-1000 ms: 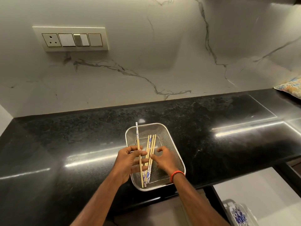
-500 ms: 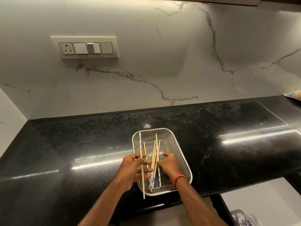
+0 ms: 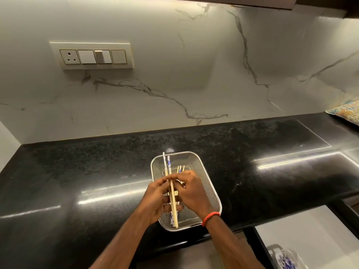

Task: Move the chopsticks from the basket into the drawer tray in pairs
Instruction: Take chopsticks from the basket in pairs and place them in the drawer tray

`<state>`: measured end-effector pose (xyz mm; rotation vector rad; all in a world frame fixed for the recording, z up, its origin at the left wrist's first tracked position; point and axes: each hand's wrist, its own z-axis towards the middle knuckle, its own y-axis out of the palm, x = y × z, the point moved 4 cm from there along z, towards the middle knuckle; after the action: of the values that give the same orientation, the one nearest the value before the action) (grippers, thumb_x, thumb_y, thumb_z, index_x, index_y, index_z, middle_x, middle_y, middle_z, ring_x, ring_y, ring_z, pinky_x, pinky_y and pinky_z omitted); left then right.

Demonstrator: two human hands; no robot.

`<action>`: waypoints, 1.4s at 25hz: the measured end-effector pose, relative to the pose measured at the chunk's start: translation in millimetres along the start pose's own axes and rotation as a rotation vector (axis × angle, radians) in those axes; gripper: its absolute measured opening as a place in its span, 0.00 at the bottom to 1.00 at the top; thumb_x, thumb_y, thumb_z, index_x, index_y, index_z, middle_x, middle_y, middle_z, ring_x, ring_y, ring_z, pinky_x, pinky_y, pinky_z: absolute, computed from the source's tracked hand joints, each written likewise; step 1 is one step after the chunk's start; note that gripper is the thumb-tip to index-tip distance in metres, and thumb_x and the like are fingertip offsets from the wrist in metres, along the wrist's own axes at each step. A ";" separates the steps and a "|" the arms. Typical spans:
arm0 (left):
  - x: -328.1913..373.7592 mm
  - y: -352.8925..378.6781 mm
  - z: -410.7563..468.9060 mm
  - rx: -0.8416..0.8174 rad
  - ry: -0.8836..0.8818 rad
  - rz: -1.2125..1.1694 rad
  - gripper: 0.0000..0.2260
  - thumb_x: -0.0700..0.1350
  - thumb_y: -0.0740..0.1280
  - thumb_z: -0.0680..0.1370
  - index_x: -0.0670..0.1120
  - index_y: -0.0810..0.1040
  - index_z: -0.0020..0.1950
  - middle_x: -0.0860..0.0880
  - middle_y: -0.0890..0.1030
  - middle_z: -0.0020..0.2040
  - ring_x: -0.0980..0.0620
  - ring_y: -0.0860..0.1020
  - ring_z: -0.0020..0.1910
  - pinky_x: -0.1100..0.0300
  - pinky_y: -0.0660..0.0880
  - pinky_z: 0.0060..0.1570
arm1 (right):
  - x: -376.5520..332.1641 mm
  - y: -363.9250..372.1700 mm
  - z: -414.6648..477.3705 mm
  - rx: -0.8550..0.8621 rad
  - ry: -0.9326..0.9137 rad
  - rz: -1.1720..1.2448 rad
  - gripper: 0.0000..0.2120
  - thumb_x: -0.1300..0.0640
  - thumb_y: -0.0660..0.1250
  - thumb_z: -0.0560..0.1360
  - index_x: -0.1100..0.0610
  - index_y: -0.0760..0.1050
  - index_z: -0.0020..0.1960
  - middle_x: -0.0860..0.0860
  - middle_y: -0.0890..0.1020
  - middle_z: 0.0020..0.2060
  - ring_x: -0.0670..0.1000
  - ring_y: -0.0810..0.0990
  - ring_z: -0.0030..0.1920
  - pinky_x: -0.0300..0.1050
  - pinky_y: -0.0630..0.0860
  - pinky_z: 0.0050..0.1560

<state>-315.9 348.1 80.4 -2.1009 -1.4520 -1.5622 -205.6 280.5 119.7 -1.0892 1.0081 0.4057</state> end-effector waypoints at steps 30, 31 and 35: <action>8.2 -22.3 -15.7 -0.043 0.058 0.003 0.24 0.41 0.74 0.72 0.45 0.74 0.67 0.41 0.86 0.57 0.36 0.87 0.45 0.46 0.84 0.36 | 69.9 21.5 8.1 0.072 0.587 0.456 0.08 0.64 0.73 0.73 0.55 0.83 0.50 0.50 0.86 0.40 0.48 0.83 0.40 0.39 0.76 0.37; 7.9 -20.9 -14.9 -0.050 0.054 0.005 0.23 0.42 0.74 0.72 0.44 0.74 0.67 0.40 0.86 0.57 0.36 0.87 0.44 0.46 0.84 0.36 | 62.9 15.5 8.1 0.091 0.561 0.543 0.07 0.63 0.73 0.73 0.54 0.84 0.48 0.47 0.86 0.38 0.45 0.81 0.37 0.39 0.75 0.36; 8.0 -11.3 -9.9 -0.066 0.036 0.018 0.19 0.46 0.73 0.76 0.44 0.77 0.66 0.37 0.85 0.57 0.36 0.86 0.42 0.43 0.84 0.39 | 29.3 -2.3 13.2 0.015 0.348 0.615 0.10 0.65 0.70 0.75 0.51 0.86 0.47 0.47 0.87 0.41 0.44 0.85 0.40 0.37 0.78 0.38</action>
<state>-331.0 352.8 86.7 -2.1035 -1.3841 -1.6544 -182.6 285.6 97.7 -0.8316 1.6605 0.7144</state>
